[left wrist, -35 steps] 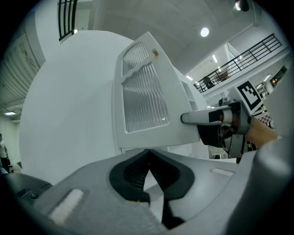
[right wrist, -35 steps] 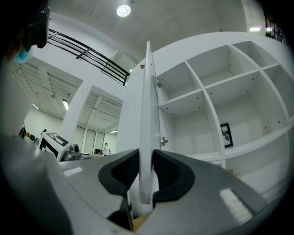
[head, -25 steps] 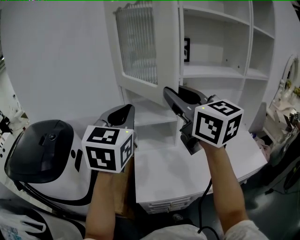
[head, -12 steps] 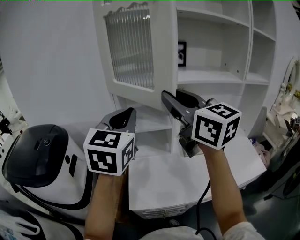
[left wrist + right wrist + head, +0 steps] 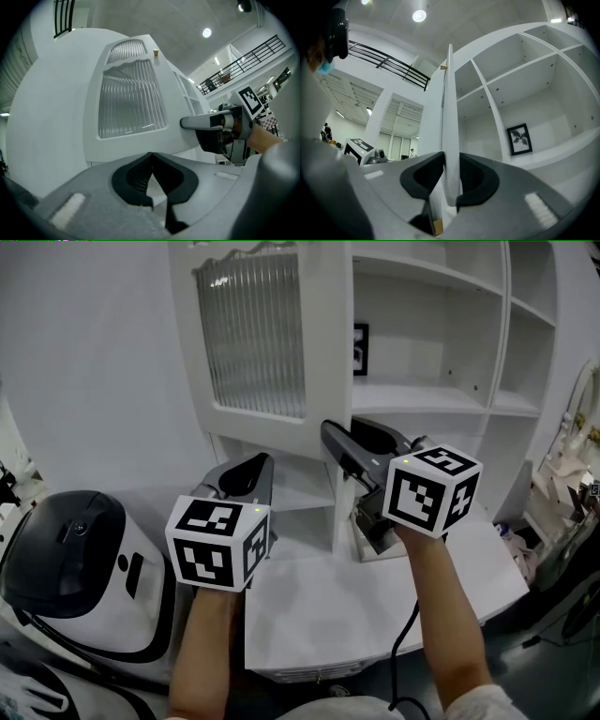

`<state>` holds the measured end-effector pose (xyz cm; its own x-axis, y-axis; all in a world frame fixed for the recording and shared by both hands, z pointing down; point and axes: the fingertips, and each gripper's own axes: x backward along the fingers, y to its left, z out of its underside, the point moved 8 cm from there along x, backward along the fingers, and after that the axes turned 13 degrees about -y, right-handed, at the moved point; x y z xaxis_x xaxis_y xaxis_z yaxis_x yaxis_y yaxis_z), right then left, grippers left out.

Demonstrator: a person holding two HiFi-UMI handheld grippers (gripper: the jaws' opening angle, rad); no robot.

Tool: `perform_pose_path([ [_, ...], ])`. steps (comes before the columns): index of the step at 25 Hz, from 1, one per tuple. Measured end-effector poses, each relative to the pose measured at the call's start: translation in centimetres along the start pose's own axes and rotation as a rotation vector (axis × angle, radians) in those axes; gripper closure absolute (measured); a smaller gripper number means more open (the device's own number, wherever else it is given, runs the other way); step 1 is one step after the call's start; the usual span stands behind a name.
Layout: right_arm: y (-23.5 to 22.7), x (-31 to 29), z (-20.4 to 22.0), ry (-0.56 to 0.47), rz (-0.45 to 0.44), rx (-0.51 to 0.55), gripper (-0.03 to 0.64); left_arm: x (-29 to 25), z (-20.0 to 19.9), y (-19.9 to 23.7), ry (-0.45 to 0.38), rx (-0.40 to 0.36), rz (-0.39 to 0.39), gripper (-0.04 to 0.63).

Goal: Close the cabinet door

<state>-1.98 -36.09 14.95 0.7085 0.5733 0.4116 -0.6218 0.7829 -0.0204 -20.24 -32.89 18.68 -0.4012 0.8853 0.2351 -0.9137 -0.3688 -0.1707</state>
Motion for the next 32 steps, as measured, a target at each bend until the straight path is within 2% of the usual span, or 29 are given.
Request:
perform_pose_path([
  [9,-2.9,-0.6,0.2,-0.005,0.005,0.012,0.505,-3.2,0.2,-0.9,-0.026,0.021,0.006,0.597],
  [15,-4.2,-1.3,0.4,0.001,0.044,0.078,0.485,-4.5,0.5,-0.8,-0.035,0.035,0.019,0.597],
  [26,-6.6,-2.4,1.2,-0.021,0.084,0.079,0.468,-6.6,1.2,-0.5,-0.037,0.025,0.011,0.597],
  [32,-8.2,-3.0,1.5,-0.026,0.107,0.086,0.422,-7.9,1.8,-0.5,-0.028,0.02,0.007,0.597],
])
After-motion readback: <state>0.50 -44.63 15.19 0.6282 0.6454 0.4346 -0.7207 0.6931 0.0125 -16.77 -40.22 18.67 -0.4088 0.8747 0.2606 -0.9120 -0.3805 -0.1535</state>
